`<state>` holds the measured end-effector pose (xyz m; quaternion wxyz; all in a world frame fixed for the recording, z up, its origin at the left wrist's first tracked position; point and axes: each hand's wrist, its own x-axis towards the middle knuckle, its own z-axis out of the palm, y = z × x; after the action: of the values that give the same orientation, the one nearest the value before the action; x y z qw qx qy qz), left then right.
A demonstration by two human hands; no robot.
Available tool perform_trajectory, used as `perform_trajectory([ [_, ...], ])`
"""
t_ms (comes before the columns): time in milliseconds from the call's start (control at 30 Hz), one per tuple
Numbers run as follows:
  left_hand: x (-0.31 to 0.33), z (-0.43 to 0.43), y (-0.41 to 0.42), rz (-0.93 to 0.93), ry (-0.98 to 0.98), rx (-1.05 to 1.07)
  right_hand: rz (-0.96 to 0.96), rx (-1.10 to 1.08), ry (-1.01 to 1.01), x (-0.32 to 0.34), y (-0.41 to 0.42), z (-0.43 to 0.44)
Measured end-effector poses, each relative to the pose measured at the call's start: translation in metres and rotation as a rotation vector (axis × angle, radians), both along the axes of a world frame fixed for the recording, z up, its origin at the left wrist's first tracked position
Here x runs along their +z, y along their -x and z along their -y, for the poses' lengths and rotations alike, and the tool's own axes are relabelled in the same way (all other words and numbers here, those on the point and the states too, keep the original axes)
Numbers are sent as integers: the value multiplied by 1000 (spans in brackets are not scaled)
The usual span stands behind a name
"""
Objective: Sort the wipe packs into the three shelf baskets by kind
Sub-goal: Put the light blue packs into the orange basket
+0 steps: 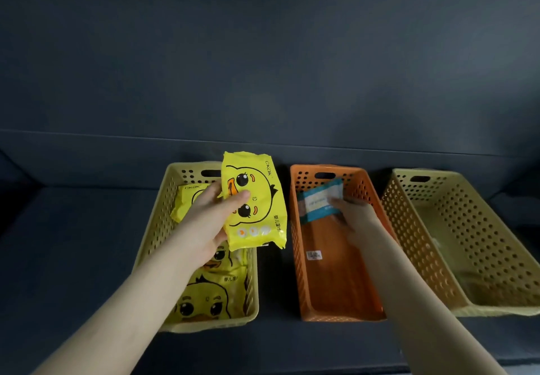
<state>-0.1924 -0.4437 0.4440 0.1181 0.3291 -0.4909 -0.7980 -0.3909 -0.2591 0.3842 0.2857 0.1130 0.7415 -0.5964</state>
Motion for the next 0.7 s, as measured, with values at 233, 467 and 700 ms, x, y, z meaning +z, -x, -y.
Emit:
perform_trajectory([
  [233, -5, 16, 1, 35, 2, -52, -56, 16, 36, -8, -10, 11],
  [467, -5, 21, 5, 50, 37, -112, -256, 554, -286, 26, 16, -4],
  [700, -11, 20, 7, 73, 38, -124, -454, 798, -556, 25, 2, -1],
])
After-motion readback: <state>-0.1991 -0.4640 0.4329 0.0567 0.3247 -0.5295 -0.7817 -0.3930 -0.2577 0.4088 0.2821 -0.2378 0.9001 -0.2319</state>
